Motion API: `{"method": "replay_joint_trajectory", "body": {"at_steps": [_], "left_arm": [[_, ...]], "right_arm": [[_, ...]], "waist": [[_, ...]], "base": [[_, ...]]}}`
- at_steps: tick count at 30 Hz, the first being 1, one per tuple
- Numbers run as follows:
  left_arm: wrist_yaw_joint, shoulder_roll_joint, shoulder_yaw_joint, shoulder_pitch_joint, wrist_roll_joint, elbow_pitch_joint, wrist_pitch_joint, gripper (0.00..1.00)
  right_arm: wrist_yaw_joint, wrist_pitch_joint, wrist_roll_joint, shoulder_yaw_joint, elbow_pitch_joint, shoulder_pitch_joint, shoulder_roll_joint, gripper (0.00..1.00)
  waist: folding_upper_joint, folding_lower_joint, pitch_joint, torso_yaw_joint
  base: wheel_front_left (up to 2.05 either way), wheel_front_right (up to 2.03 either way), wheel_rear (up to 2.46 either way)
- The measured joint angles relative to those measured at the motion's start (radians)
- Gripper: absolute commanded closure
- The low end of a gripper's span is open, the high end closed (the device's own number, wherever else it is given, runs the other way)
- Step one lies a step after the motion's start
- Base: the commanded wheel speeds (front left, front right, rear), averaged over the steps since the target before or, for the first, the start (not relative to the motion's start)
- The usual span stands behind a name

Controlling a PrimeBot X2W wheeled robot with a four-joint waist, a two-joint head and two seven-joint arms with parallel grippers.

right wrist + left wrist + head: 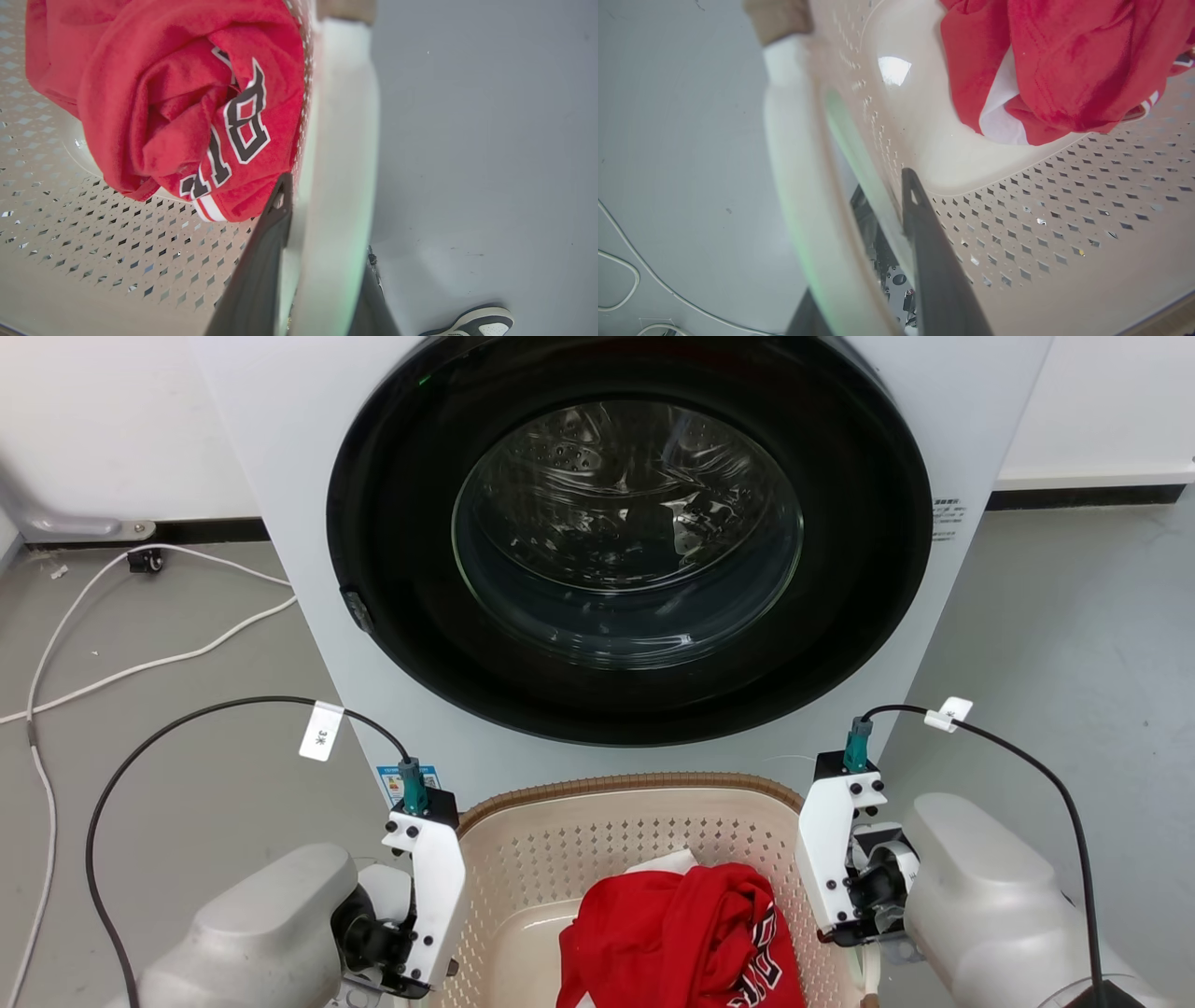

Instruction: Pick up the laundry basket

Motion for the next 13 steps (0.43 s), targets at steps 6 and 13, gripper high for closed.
{"method": "replay_joint_trajectory", "body": {"at_steps": [6, 13], "left_arm": [[0.000, -0.002, 0.000, 0.000, 0.000, 0.000, 0.003, 1.00], [0.000, -0.002, 0.000, 0.000, 0.000, 0.001, 0.002, 1.00]], "right_arm": [[0.000, -0.006, 0.007, 0.005, 0.003, 0.001, 0.000, 1.00], [0.000, -0.010, 0.017, 0.011, 0.007, 0.001, 0.000, 1.00]], "waist": [[0.0000, 0.0000, -0.004, 0.001], [0.0000, 0.0000, -0.006, 0.002]], "base": [[0.00, 0.00, 0.00], [0.00, 0.00, 0.00]]}}
